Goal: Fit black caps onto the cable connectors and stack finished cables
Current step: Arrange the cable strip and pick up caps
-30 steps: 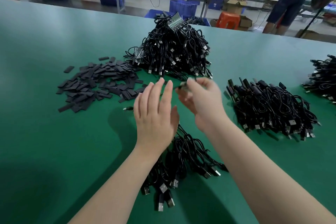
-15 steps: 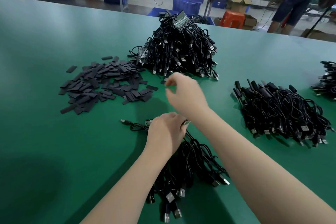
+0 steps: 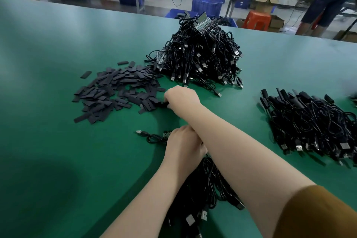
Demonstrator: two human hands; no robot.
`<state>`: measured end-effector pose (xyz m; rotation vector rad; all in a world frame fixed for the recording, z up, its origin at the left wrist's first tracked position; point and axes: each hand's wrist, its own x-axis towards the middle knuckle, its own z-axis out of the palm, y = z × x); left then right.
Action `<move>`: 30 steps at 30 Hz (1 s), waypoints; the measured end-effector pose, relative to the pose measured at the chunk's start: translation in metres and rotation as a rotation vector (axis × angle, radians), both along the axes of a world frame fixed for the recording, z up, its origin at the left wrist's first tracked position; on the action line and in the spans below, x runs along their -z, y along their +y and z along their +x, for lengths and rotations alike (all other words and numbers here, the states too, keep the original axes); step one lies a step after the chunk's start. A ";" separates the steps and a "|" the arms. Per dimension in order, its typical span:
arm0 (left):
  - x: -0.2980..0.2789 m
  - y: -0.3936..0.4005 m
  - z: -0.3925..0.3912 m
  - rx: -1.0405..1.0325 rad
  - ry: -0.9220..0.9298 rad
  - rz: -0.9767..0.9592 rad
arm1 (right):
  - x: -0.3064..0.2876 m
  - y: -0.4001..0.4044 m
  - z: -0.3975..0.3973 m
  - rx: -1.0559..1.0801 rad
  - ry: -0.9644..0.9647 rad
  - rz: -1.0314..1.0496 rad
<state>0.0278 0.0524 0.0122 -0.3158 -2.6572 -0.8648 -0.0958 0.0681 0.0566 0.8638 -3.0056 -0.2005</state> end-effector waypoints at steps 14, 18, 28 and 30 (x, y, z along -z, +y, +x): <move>0.002 0.001 0.004 -0.026 0.014 -0.116 | 0.001 0.094 0.026 0.333 -0.201 -0.836; -0.001 0.001 0.007 -0.020 0.049 -0.098 | 0.002 0.110 0.037 0.451 -0.082 -1.068; -0.005 0.003 0.012 -0.032 0.179 -0.067 | 0.027 0.144 0.114 0.575 -0.300 -1.824; -0.006 0.003 0.014 -0.028 0.192 -0.069 | 0.033 0.148 0.123 0.548 -0.314 -1.832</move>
